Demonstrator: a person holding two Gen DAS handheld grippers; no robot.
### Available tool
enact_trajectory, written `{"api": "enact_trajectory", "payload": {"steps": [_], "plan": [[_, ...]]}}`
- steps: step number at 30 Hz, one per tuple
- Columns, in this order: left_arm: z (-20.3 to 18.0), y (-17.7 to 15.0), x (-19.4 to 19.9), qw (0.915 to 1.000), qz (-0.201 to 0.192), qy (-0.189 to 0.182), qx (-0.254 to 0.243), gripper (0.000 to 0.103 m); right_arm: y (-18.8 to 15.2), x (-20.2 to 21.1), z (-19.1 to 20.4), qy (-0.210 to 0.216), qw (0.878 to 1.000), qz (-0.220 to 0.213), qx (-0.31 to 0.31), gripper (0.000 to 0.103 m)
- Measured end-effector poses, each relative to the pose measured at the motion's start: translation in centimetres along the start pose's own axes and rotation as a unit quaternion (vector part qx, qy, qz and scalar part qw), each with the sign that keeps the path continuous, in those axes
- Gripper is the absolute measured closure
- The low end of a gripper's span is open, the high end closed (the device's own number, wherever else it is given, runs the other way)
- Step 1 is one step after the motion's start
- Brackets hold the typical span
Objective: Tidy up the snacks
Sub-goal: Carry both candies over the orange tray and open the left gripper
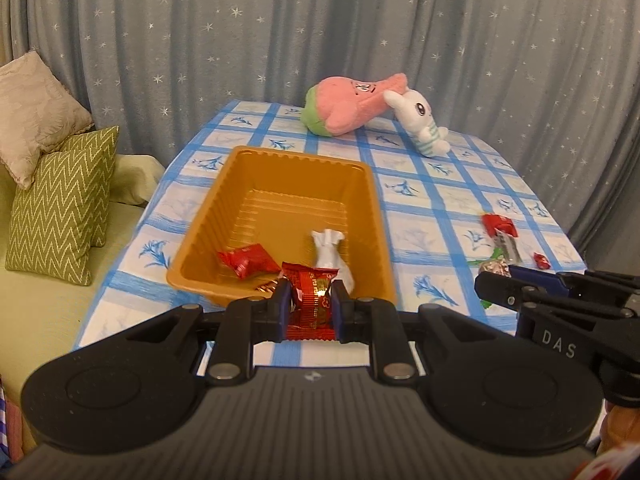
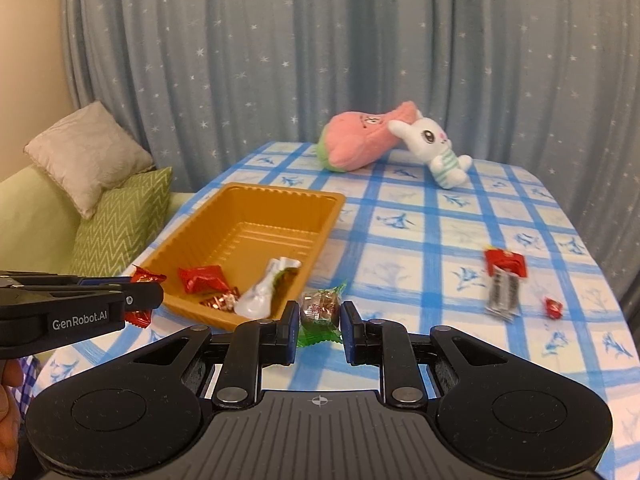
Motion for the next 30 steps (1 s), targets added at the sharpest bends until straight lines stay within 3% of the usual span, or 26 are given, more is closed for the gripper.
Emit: {"api": "enact_trajectory", "payload": {"steps": [13, 25, 30], "plan": [[4.0, 2.0, -5.3, 0.9999, 0.013, 0.001, -0.006, 0.084, 2.6, -6.7, 2.5, 0.029, 0.999, 0.013, 0.001, 0.081], [4.7, 2.7, -9.7, 0.9993, 0.027, -0.016, -0.019, 0.084, 3.2, -10.9, 2.5, 0.030, 0.999, 0.026, -0.010, 0.081], [5.1, 2.5, -10.1, 0.9993, 0.026, -0.008, -0.025, 0.071, 3.0, -11.6, 2.2, 0.030, 0.999, 0.030, -0.015, 0.081]]}}
Point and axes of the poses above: each gripper's, at about its wrist camera, not at the fingertips, and x roughly against the way its jaws point, z to its left, y to its top, the point moved 8 cm from there along -x, roughly the way its jaws point, and after that the axes turned 7 degrees about -x, right-handed, at the moved point
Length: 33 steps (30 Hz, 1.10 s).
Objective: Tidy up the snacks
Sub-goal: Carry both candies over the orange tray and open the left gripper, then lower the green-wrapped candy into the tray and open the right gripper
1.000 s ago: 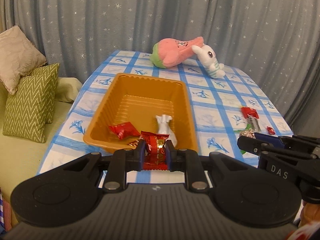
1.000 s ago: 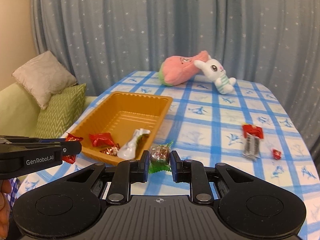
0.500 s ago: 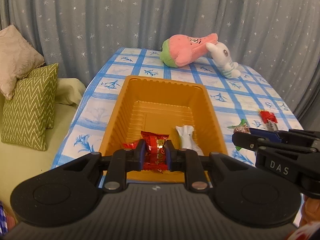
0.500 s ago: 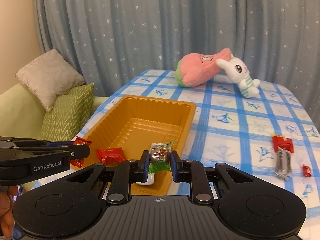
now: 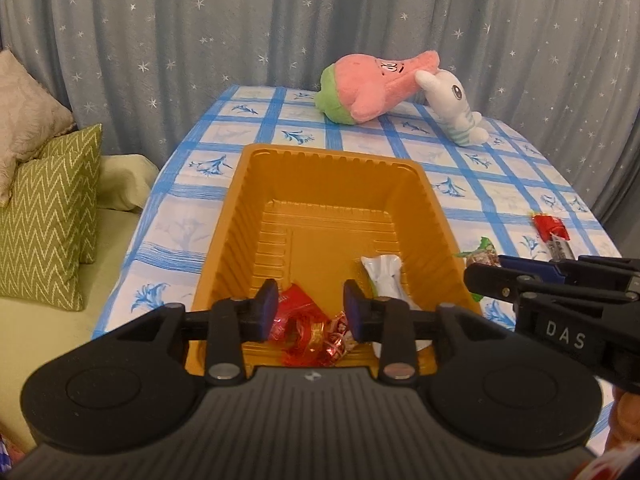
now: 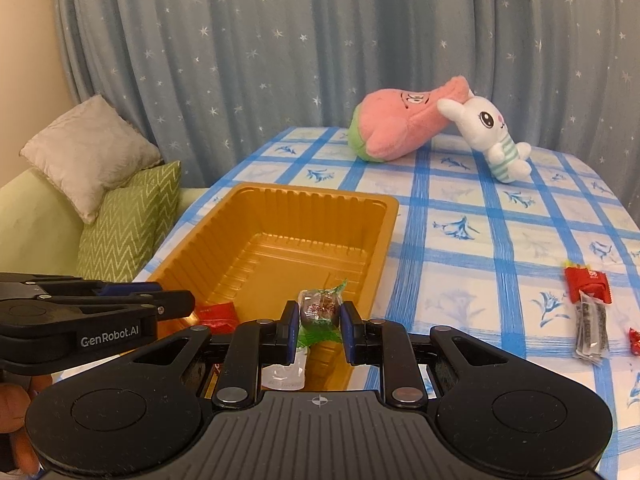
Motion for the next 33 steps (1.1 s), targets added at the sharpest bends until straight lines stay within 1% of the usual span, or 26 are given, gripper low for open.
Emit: {"api": "enact_trajectory", "payload": {"steps": [6, 15, 18, 19, 20, 21, 22, 25, 27, 31, 33], "plan": [[1.0, -0.9, 0.8, 0.9999, 0.002, 0.012, 0.005, 0.071, -0.5, -0.5, -0.1, 0.004, 1.000, 0.008, -0.005, 0.081], [2.2, -1.2, 1.8, 0.9996, -0.005, 0.019, 0.023, 0.071, -0.3, -1.1, 1.4, 0.021, 1.000, 0.005, 0.000, 0.081], [2.5, -1.4, 2.0, 0.9993, -0.004, 0.023, 0.029, 0.068, -0.4, -1.7, 1.6, 0.022, 1.000, 0.011, 0.003, 0.080], [2.5, -1.5, 2.1, 0.9992, -0.004, 0.023, 0.031, 0.068, -0.5, -1.9, 1.6, 0.022, 1.000, 0.016, 0.003, 0.078], [2.5, -1.6, 2.2, 0.9992, -0.003, 0.023, 0.034, 0.067, -0.7, -1.9, 1.4, 0.025, 1.000, 0.019, -0.001, 0.067], [2.5, -1.8, 2.3, 0.9991, -0.003, 0.023, 0.036, 0.065, -0.8, -1.9, 1.2, 0.027, 0.999, 0.020, -0.005, 0.053], [2.4, -1.9, 2.4, 0.9991, -0.002, 0.023, 0.037, 0.064, -0.9, -1.6, 1.1, 0.027, 0.999, 0.018, -0.008, 0.049], [2.0, -2.3, 2.9, 0.9991, -0.001, 0.021, 0.038, 0.062, -1.4, -0.7, 0.2, 0.019, 1.000, 0.018, -0.013, 0.049], [1.5, -2.6, 3.5, 0.9990, -0.002, 0.020, 0.040, 0.059, -1.9, 0.2, -0.6, 0.012, 1.000, 0.019, -0.019, 0.049], [0.5, -3.1, 4.7, 0.9990, -0.002, 0.017, 0.042, 0.056, -2.6, 2.6, -2.2, -0.006, 0.999, 0.015, -0.038, 0.049], [-0.1, -3.3, 5.4, 0.9989, -0.003, 0.015, 0.044, 0.052, -3.0, 3.8, -2.8, -0.012, 0.999, 0.014, -0.042, 0.049]]}}
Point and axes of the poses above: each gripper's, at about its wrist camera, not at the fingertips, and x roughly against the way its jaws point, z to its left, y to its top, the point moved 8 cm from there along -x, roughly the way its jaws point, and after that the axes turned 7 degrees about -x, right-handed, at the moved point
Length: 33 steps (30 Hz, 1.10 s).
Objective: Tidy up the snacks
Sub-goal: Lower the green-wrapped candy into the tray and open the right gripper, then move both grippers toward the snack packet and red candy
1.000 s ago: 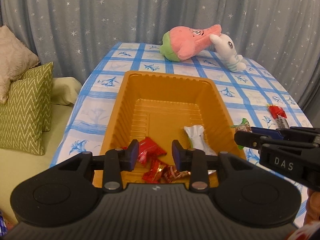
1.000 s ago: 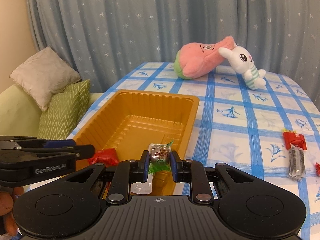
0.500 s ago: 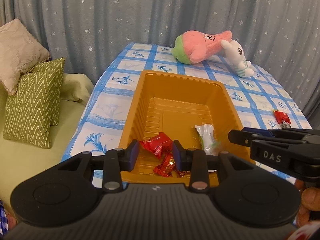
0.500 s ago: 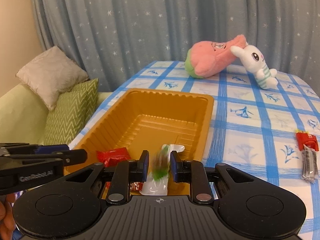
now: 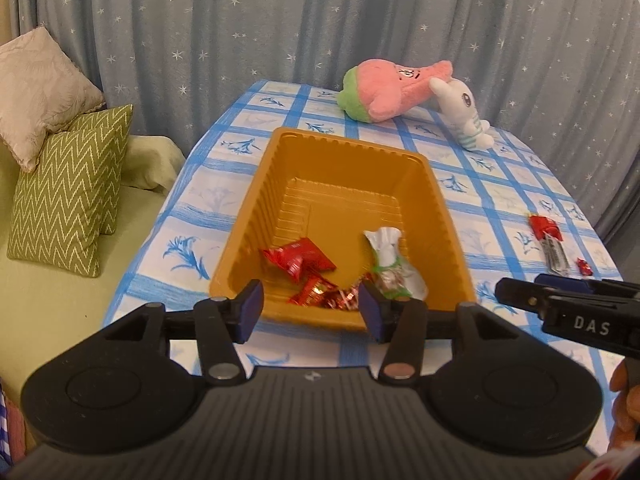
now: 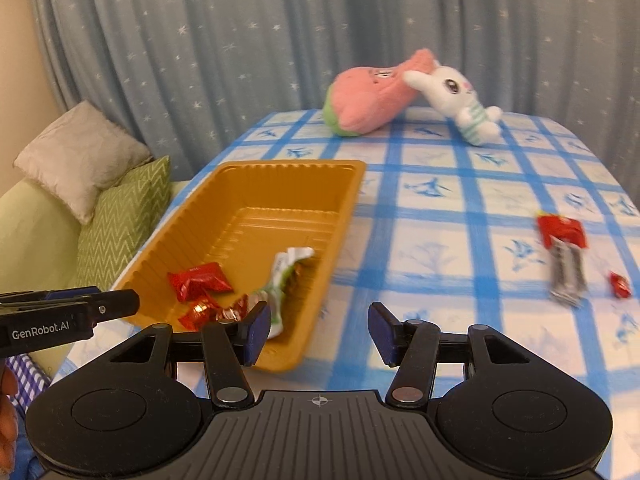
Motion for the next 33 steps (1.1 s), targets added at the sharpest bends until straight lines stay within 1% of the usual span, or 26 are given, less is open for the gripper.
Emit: {"api": "enact_trajectory", "payload": {"steps": [4, 7, 10, 13, 15, 19, 21, 29, 33], "plan": [[-1.3, -0.4, 1.5, 1.0000, -0.002, -0.002, -0.001, 0.049, -0.5, 2.6, -1.1, -0.013, 1.000, -0.008, -0.006, 0.049], [-2.3, -0.6, 2.7, 1.0000, -0.006, -0.002, -0.003, 0.044, -0.6, 4.3, -1.7, -0.020, 1.000, -0.013, -0.011, 0.049], [-3.2, -0.7, 3.8, 0.9999, -0.009, -0.001, -0.004, 0.042, -0.7, 6.0, -2.3, -0.027, 0.999, -0.021, -0.016, 0.048], [-3.9, -0.6, 4.8, 0.9999, -0.015, -0.003, -0.001, 0.037, -0.8, 7.7, -3.0, -0.035, 0.999, -0.029, -0.019, 0.047], [-4.5, -0.6, 5.4, 0.9998, -0.018, -0.005, 0.000, 0.033, -0.9, 8.8, -3.5, -0.039, 0.998, -0.035, -0.021, 0.046], [-6.0, -0.6, 6.4, 0.9997, -0.023, -0.010, -0.007, 0.031, -0.9, 10.8, -4.7, -0.047, 0.997, -0.047, -0.027, 0.041], [-6.8, -0.5, 6.8, 0.9995, -0.025, -0.015, -0.010, 0.029, -1.0, 11.7, -5.3, -0.052, 0.997, -0.053, -0.031, 0.038], [-10.6, -0.5, 7.7, 0.9983, -0.036, -0.039, -0.023, 0.019, -1.2, 14.5, -7.8, -0.071, 0.994, -0.064, -0.047, 0.033], [-12.5, -0.3, 7.7, 0.9973, -0.037, -0.054, -0.032, 0.018, -1.6, 15.4, -9.2, -0.082, 0.993, -0.066, -0.057, 0.032]]}}
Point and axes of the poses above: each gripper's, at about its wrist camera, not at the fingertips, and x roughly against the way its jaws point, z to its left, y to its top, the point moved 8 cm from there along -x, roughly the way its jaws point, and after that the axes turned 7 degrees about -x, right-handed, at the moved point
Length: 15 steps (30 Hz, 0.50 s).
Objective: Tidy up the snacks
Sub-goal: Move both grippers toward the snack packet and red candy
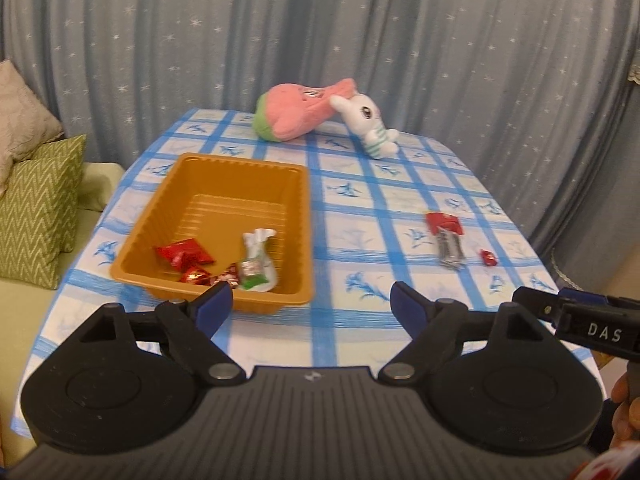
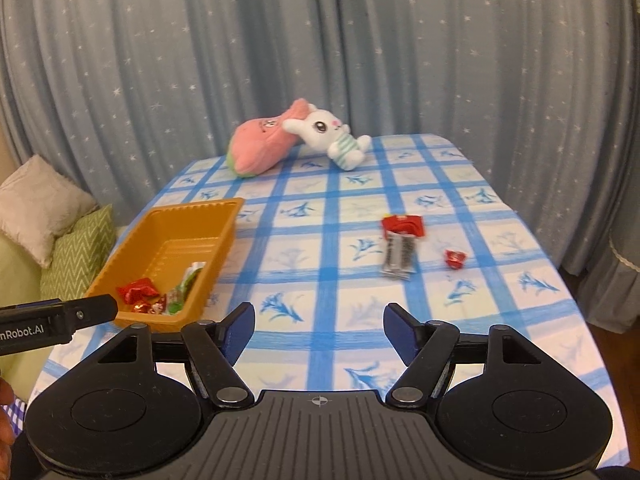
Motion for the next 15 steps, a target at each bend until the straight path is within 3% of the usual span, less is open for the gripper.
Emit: {"api": "enact_trajectory", "payload": {"steps": [15], "plan": [[-5.4, 1.1, -1.9, 0.9991, 0.001, -0.033, -0.026, 0.016, 0.7, 1.3, -6.5, -0.045, 0.998, -0.010, -0.047, 0.031]]}}
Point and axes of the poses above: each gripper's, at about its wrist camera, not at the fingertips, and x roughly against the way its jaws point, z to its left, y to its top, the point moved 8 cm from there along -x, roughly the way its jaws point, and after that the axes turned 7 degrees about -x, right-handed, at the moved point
